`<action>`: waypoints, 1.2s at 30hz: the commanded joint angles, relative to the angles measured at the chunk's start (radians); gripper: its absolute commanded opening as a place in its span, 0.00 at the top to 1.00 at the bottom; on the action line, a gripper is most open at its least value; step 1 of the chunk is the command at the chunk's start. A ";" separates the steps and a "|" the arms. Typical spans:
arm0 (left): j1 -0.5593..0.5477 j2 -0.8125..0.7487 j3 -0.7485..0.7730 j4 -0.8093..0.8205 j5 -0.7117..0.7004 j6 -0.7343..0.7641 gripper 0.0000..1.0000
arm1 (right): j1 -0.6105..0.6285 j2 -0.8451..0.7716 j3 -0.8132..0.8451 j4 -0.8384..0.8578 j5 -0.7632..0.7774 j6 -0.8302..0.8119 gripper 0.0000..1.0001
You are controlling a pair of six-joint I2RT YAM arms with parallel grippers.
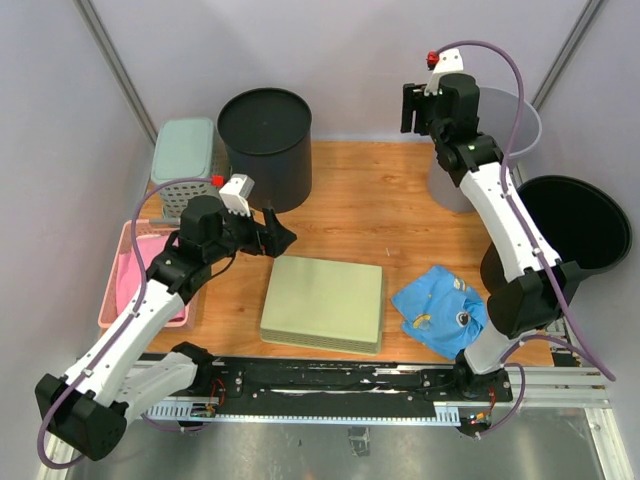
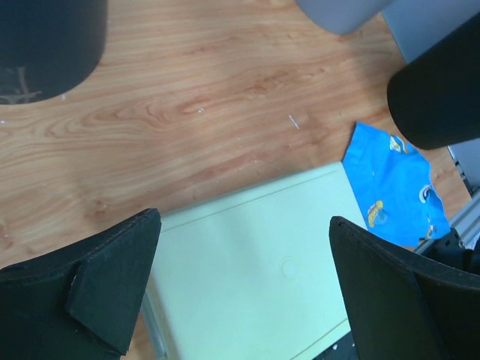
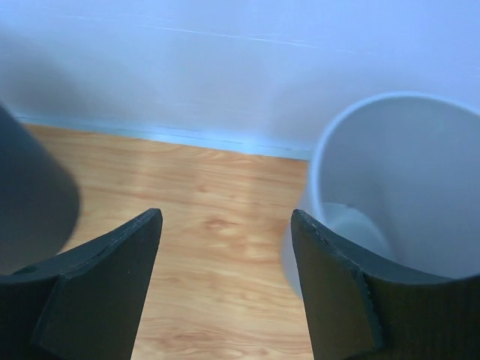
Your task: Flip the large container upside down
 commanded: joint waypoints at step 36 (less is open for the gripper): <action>-0.033 0.017 0.032 0.001 -0.035 -0.024 0.01 | -0.087 0.143 0.345 -0.443 -0.294 -0.191 0.99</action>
